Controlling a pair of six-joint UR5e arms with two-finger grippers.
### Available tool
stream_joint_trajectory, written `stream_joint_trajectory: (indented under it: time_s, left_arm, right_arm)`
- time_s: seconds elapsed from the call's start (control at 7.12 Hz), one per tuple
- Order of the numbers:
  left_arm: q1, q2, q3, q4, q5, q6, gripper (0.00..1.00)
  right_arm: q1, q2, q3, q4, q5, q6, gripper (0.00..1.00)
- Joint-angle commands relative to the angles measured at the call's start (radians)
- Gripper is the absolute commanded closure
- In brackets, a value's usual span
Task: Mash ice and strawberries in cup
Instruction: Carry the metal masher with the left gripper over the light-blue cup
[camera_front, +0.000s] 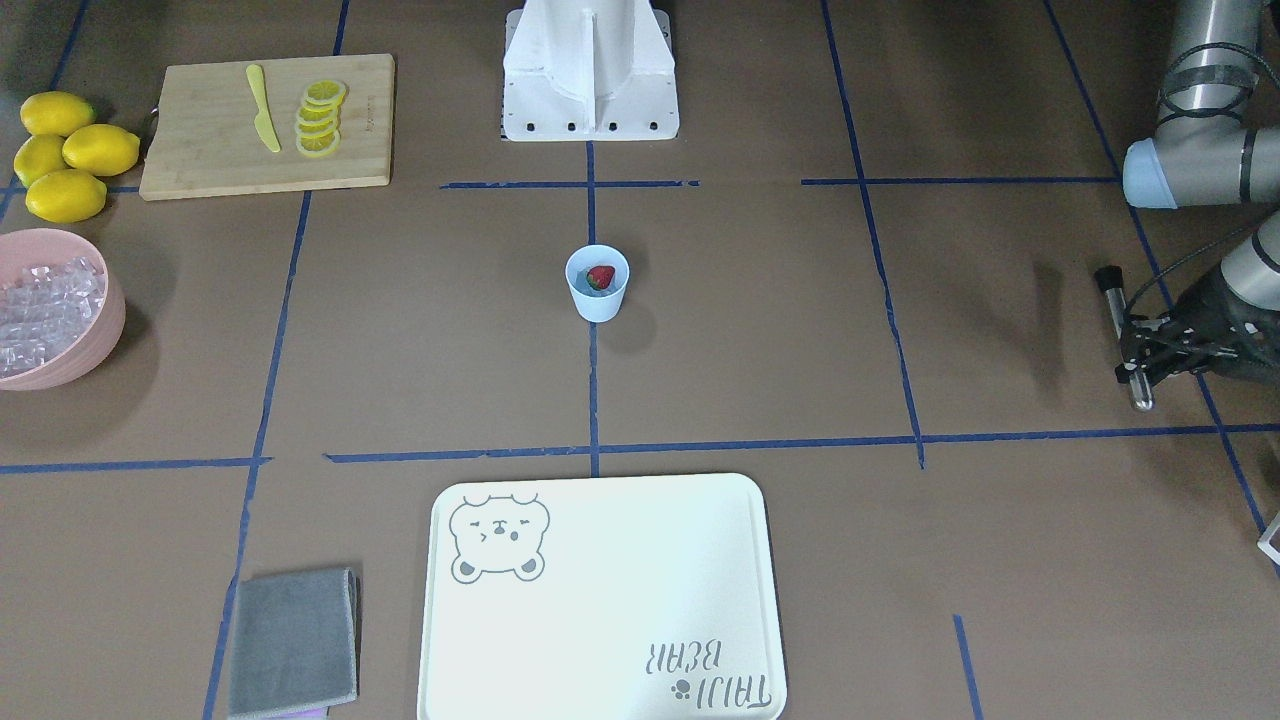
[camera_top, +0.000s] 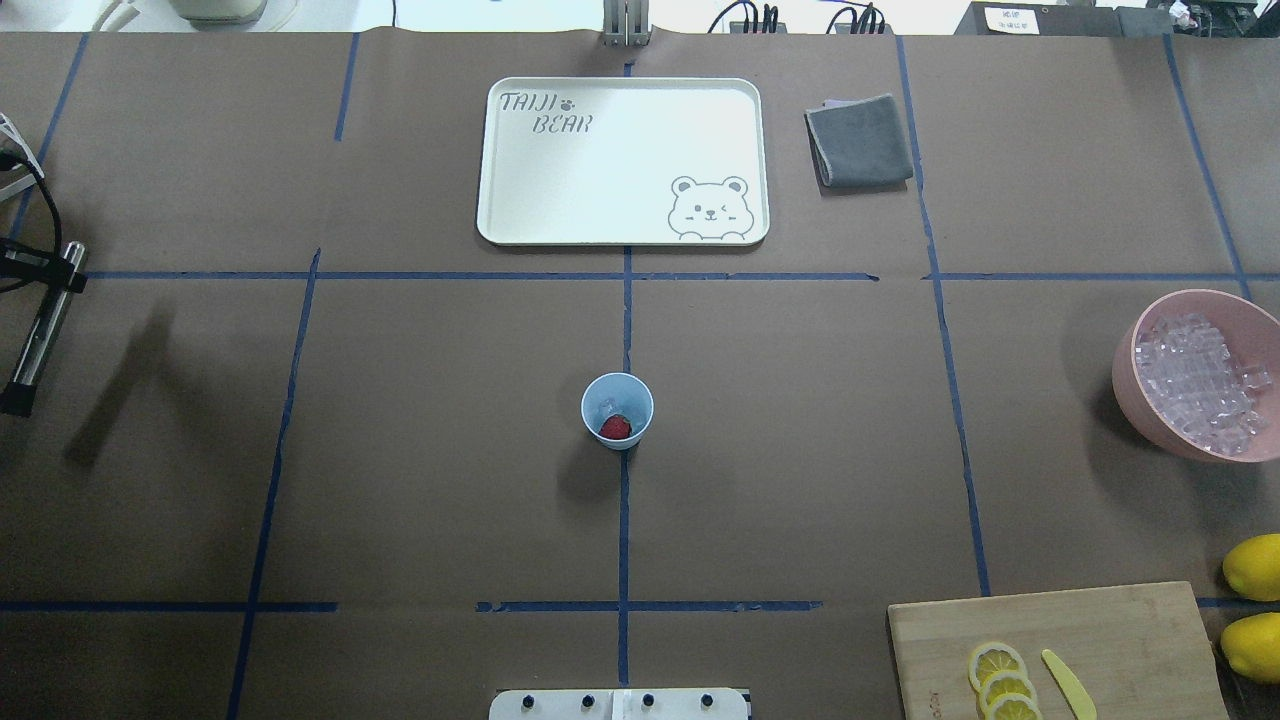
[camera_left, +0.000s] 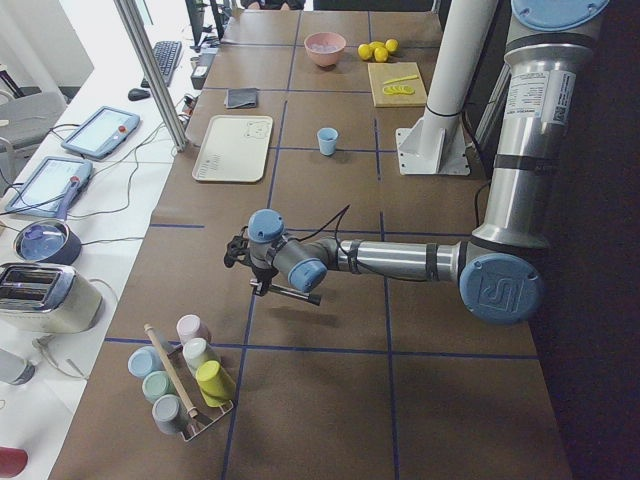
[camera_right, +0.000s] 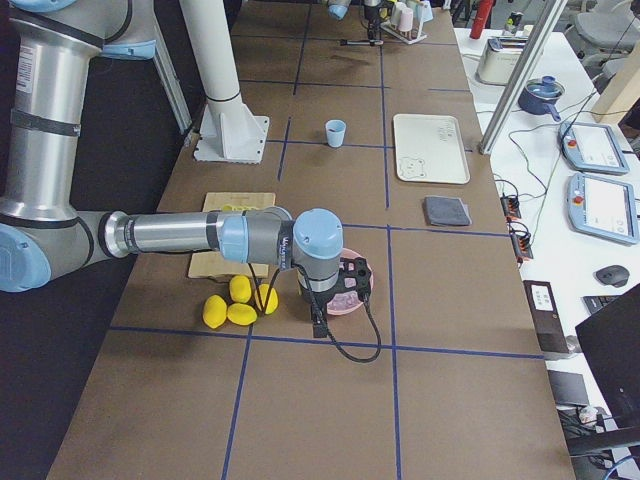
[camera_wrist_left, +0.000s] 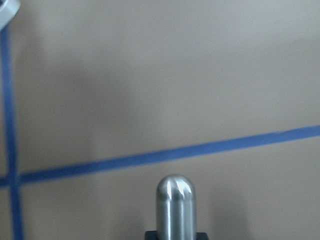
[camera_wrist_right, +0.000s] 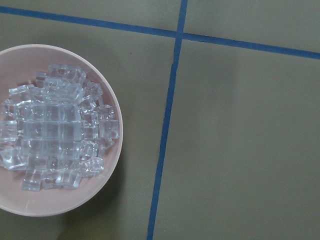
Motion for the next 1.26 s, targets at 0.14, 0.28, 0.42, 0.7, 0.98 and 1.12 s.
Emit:
stream_joint_trajectory:
  time_s: [0.14,0.28,0.42,0.7,0.98,1.12]
  left_arm:
    - [0.003,-0.126,-0.118,-0.214,-0.104,0.060,0.99]
    - [0.015,-0.191,-0.155,-0.235,-0.106,-0.074,0.99]
    - [0.046,-0.222,-0.181,-0.305,-0.104,-0.203,0.99]
    - [0.139,-0.288,-0.186,-0.478,-0.060,-0.212,1.00]
    - [0.303,-0.372,-0.186,-0.631,0.161,-0.206,1.00]
    - [0.416,-0.372,-0.165,-0.778,0.346,-0.187,1.00]
  right_arm:
    - [-0.001,0.000,-0.001,0.000,0.000,0.000,0.00]
    - [0.000,0.000,-0.001,0.000,0.000,0.000,0.00]
    - [0.000,-0.002,-0.003,0.000,0.000,0.000,0.00]
    - [0.000,-0.002,-0.001,0.000,0.000,0.002,0.00]
    - [0.000,0.000,0.000,0.000,0.000,0.002,0.00]
    - [0.000,0.002,-0.001,0.000,0.000,0.002,0.00]
